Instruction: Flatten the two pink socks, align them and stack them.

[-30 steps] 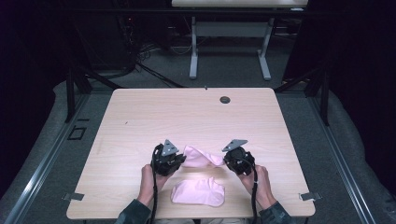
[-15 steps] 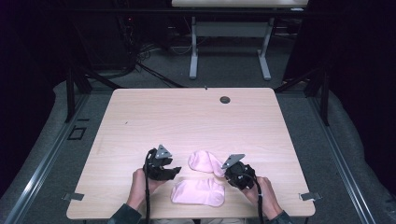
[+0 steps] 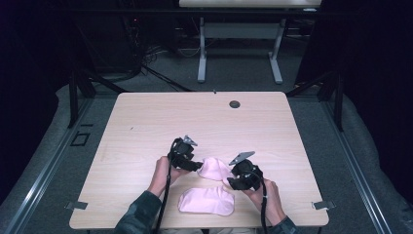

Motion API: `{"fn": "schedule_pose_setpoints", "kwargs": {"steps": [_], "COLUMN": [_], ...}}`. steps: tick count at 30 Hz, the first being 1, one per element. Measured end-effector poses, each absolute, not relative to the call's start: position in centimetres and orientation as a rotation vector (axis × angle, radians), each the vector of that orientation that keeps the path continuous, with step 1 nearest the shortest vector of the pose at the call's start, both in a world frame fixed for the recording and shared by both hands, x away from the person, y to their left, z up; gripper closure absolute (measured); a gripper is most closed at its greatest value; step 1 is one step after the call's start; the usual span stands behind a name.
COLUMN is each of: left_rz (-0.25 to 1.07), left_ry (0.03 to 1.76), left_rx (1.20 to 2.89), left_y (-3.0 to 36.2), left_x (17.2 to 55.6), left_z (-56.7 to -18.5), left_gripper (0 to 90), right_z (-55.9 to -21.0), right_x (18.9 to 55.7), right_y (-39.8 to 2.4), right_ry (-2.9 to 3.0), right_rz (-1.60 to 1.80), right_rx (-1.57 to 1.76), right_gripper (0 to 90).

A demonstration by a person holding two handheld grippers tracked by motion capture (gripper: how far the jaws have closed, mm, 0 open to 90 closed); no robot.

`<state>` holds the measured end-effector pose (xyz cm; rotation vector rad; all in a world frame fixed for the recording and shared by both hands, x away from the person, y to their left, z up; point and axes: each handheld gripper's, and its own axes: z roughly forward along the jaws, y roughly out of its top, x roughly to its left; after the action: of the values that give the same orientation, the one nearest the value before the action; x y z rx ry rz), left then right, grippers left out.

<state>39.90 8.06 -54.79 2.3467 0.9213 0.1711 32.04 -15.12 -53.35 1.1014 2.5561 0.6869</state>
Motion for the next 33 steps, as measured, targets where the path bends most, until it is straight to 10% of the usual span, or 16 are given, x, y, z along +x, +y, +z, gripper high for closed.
{"fn": "schedule_pose_setpoints", "kwargs": {"steps": [17, 25, 33], "left_rz": [0.228, 0.500, 0.445], "left_ry": [0.815, 0.776, 0.743], "left_rx": [2.488, 2.266, 2.321], "left_y": [4.9, 7.1, 8.6], "left_x": [39.6, 38.9, 37.4], "left_z": [-55.9, -54.9, -56.1], "left_gripper": [87.4, 88.3, 83.8], "right_z": [-54.2, -52.9, -55.4], "right_x": [32.3, 31.3, 31.5], "right_y": [-15.2, -15.7, -15.9], "right_ry": [2.548, 2.512, 2.613], "right_rz": [0.672, 0.689, 0.564], "right_rx": [1.033, 0.879, 0.775], "right_gripper": [84.6, 85.1, 74.7]}}
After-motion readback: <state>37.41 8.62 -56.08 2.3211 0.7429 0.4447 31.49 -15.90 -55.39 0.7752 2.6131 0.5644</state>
